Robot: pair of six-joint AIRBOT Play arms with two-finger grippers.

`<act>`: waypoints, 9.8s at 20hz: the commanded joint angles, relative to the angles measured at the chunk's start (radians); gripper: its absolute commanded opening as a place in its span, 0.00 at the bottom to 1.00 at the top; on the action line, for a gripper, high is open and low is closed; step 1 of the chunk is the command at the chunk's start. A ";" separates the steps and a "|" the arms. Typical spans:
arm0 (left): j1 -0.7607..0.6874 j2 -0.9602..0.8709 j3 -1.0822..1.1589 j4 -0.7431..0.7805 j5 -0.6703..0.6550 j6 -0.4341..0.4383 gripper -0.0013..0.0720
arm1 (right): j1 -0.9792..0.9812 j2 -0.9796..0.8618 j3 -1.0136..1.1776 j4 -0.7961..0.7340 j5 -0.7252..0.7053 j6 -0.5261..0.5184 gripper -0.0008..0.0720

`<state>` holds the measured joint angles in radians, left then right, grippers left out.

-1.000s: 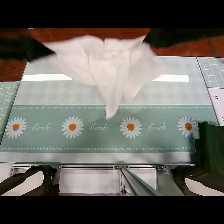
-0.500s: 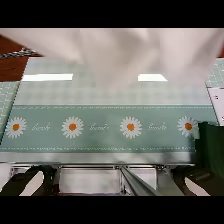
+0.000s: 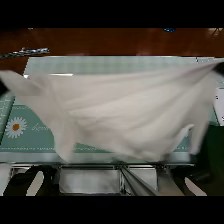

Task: Fold the shirts.

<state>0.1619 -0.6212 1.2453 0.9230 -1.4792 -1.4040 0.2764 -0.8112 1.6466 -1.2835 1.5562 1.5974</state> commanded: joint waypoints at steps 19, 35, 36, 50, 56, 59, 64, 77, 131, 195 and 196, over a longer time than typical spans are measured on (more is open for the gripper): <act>0.097 -0.937 0.040 0.005 0.003 0.158 0.71 | -0.240 -0.860 0.314 0.208 -0.267 0.027 0.57; 0.238 -0.791 -0.475 0.001 0.032 0.323 0.71 | -0.706 0.028 -0.990 0.160 -0.220 -0.170 0.57; 0.209 -0.792 -0.475 0.002 0.036 0.323 0.71 | -0.706 0.052 -1.027 0.160 -0.217 -0.169 0.57; 0.008 -0.840 -0.471 0.028 0.088 0.345 0.05 | -0.684 0.024 -1.132 0.136 -0.122 -0.156 0.57; 0.008 -0.840 -0.471 0.027 0.081 0.345 0.05 | -0.641 -0.103 -1.169 0.106 -0.108 -0.179 0.57; 0.008 -0.840 -0.471 0.027 0.081 0.344 0.05 | -0.641 -0.167 -1.169 0.145 -0.142 -0.190 0.57; 0.008 -0.840 -0.471 0.027 0.083 0.344 0.05 | -0.640 -0.346 -1.169 0.342 -0.214 -0.279 0.57; 0.008 -0.807 -0.373 -0.154 0.024 0.372 0.05 | -0.284 -0.432 -0.821 0.447 -0.210 -0.312 0.04; -0.187 -1.174 0.488 -0.093 0.548 0.064 0.05 | -0.454 -0.867 -0.097 0.444 -0.482 -0.195 0.04; 0.067 -0.698 -0.595 -0.161 0.289 0.158 0.05 | -0.859 -0.492 -1.009 0.439 -0.489 -0.322 0.58; 0.067 -0.698 -0.595 -0.161 0.290 0.158 0.05 | -0.858 -0.511 -1.009 0.487 -0.499 -0.348 0.58</act>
<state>0.2298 -1.3190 0.6495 0.7624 -1.1896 -1.2457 -0.5827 -1.2621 0.6361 -0.9192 1.1000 1.3216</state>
